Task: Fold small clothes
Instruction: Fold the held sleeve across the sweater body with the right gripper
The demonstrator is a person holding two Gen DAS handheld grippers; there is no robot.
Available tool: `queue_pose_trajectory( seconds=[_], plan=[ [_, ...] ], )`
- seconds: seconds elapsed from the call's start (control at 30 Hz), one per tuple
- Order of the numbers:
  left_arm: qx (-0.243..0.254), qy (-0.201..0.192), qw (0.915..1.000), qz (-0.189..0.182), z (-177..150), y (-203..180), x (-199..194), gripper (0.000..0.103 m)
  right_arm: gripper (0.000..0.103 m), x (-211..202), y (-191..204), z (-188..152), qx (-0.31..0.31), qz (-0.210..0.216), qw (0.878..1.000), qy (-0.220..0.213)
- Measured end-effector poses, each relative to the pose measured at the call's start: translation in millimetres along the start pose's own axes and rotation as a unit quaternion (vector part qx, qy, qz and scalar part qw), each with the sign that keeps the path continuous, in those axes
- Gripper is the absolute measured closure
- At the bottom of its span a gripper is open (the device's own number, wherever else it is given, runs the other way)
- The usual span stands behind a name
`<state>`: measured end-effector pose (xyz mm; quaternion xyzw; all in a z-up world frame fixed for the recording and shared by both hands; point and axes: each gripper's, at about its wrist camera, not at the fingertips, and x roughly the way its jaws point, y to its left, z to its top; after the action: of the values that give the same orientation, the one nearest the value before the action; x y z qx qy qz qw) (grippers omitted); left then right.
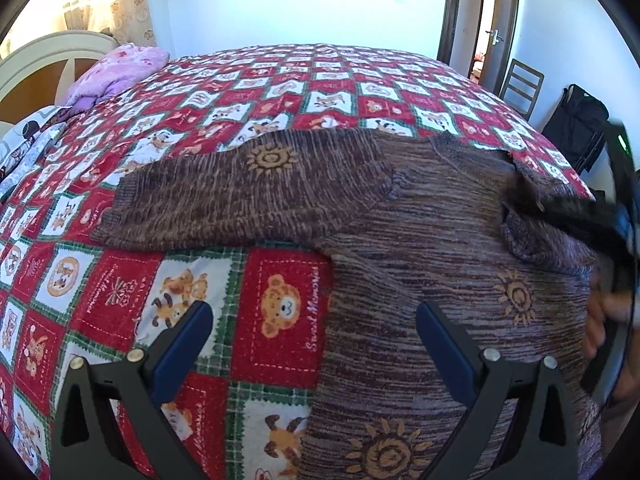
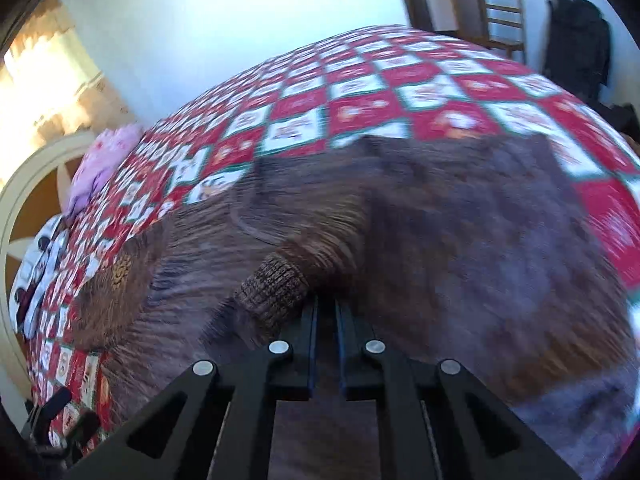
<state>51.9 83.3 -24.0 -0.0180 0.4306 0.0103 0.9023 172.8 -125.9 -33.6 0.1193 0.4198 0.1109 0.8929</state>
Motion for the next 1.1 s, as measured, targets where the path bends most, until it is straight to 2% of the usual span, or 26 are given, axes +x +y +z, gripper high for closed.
queue_pose_trajectory(
  seconds=[0.1,0.17,0.23,0.3,0.4,0.47,0.6,0.63,0.77,0.83,0.9,0.97,1.03,1.1],
  plan=[
    [-0.005,0.0,1.0,0.005,1,6,1,0.0,0.095,12,9,17,0.02,0.091,0.996,-0.01],
    [-0.01,-0.005,0.9999,0.009,3,12,2,0.0,0.095,8,9,21,0.033,0.115,0.992,-0.024],
    [-0.012,-0.007,0.9998,0.013,4,15,5,0.0,0.095,0,9,14,0.022,0.098,0.995,-0.028],
    [-0.017,-0.003,0.9998,0.011,5,16,10,0.0,0.095,1,11,1,0.0,0.073,0.997,-0.006],
    [-0.024,0.012,0.9997,-0.002,4,15,16,0.0,0.095,4,12,-32,-0.03,0.07,0.997,0.03],
    [-0.022,0.01,0.9997,-0.007,3,13,13,0.0,0.095,-10,14,-49,-0.058,0.063,0.996,0.001],
    [-0.003,-0.005,1.0,0.003,3,9,4,0.0,0.095,-35,21,-62,-0.096,0.066,0.993,0.023],
    [-0.002,-0.01,0.9999,0.006,3,9,1,0.0,0.095,-42,19,-63,-0.099,0.064,0.993,0.015],
    [-0.011,-0.01,0.9999,0.001,6,12,-1,0.0,0.094,-73,6,-60,-0.101,0.025,0.993,-0.048],
    [-0.008,-0.009,0.9999,0.0,5,11,-3,0.0,0.094,-77,-14,-54,-0.072,-0.028,0.995,-0.058],
    [0.0,-0.014,0.9999,0.004,5,10,-7,0.0,0.094,-73,-46,-54,-0.032,-0.074,0.996,-0.044],
    [0.005,-0.02,0.9998,0.008,4,11,-12,0.0,0.095,-64,-69,-59,-0.012,-0.096,0.995,-0.004],
    [0.005,-0.022,0.9997,0.013,5,13,-14,0.0,0.095,-76,-90,-68,0.012,-0.07,0.997,-0.018],
    [0.0,-0.023,0.9996,0.014,5,15,-15,0.0,0.095,-88,-101,-72,0.028,-0.127,0.991,-0.022]
  ],
)
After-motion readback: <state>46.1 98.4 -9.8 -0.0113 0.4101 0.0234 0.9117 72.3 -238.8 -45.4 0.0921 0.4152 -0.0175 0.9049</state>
